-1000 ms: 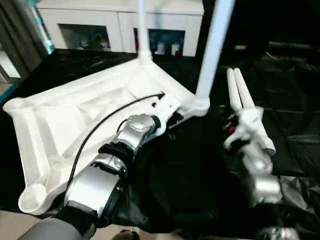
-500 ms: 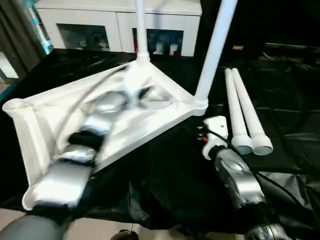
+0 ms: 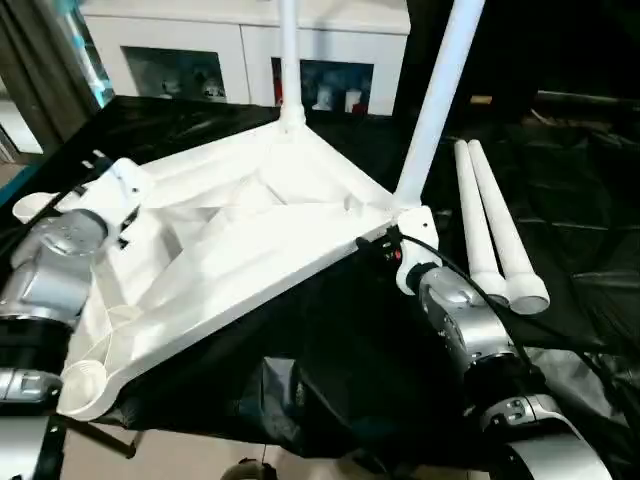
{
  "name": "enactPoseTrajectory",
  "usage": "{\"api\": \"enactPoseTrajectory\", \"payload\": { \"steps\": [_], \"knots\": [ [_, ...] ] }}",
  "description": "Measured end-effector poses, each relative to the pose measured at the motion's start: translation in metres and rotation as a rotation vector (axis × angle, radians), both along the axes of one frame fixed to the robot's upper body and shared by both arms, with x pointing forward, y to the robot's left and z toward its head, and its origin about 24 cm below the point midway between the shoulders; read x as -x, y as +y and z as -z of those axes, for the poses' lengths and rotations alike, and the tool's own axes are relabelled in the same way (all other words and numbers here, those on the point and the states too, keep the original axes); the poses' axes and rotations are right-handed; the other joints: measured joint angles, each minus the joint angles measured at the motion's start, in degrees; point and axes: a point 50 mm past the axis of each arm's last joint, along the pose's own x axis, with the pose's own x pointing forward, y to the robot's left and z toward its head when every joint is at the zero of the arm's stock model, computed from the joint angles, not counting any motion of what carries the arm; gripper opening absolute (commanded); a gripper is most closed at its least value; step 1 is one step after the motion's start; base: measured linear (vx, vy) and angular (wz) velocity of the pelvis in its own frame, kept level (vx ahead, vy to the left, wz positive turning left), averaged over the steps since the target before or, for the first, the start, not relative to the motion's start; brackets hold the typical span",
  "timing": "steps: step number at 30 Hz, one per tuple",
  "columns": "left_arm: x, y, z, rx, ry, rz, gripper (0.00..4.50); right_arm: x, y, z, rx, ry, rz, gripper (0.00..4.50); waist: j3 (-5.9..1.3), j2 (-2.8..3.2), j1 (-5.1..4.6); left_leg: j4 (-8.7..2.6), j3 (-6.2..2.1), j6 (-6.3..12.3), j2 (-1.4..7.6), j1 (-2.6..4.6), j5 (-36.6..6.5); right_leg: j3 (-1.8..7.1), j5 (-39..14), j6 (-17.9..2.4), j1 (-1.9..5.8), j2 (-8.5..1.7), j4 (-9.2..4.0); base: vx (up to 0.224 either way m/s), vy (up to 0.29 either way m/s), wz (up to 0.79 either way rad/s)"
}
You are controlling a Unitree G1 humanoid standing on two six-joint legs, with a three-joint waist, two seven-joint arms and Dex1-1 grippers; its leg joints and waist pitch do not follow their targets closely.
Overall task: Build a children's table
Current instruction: Rotate table base
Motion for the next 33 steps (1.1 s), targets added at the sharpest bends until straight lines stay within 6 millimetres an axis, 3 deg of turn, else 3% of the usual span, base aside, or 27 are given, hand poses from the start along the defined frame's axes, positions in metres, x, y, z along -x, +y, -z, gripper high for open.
{"api": "enactPoseTrajectory", "payload": {
  "steps": [5, 8, 13, 23, 33],
  "knots": [
    [0.009, -0.013, 0.034, 0.054, 0.172, 0.100, 1.95, -0.002, 0.001, 0.002, 0.004, 0.014, -0.013, 3.46, 0.03, -0.11, -0.15, -0.01, -0.02, -0.02, -0.01, 0.11, 0.0, 0.03, 0.0, 0.0, 0.07, 0.01, 0.04, 0.000, 0.000, 0.00],
    [0.010, -0.023, 0.043, 0.080, 0.233, 0.170, 1.95, -0.004, 0.004, 0.002, 0.007, 0.019, -0.032, 3.46, 0.01, -0.15, -0.22, -0.01, -0.03, -0.03, -0.01, 0.14, 0.0, 0.03, 0.0, 0.0, 0.07, 0.01, 0.08, 0.000, 0.000, 0.00],
    [0.016, -0.028, 0.041, 0.105, 0.360, 0.270, 1.95, -0.007, 0.006, 0.005, 0.027, 0.034, -0.044, 3.46, -0.02, -0.14, -0.35, -0.03, -0.01, -0.04, -0.02, 0.23, 0.0, 0.07, 0.0, 0.0, 0.10, 0.01, 0.07, 0.000, 0.000, 0.00],
    [0.032, -0.070, 0.039, 0.360, 0.619, 0.632, 1.95, -0.013, 0.001, 0.005, 0.051, 0.046, -0.040, 3.46, 0.02, -0.25, -0.21, -0.02, 0.03, -0.04, -0.02, 0.22, 0.0, 0.08, 0.0, 0.0, 0.10, 0.01, 0.09, 0.000, 0.000, 0.00],
    [0.019, -0.116, 0.041, 0.435, 0.677, 0.864, 1.95, -0.015, -0.004, 0.002, 0.065, 0.021, -0.037, 3.46, 0.03, -0.23, -0.38, -0.01, 0.04, -0.06, -0.02, 0.23, 0.0, 0.08, 0.0, 0.0, 0.09, 0.01, 0.16, 0.000, 0.000, 0.00]
  ]
}}
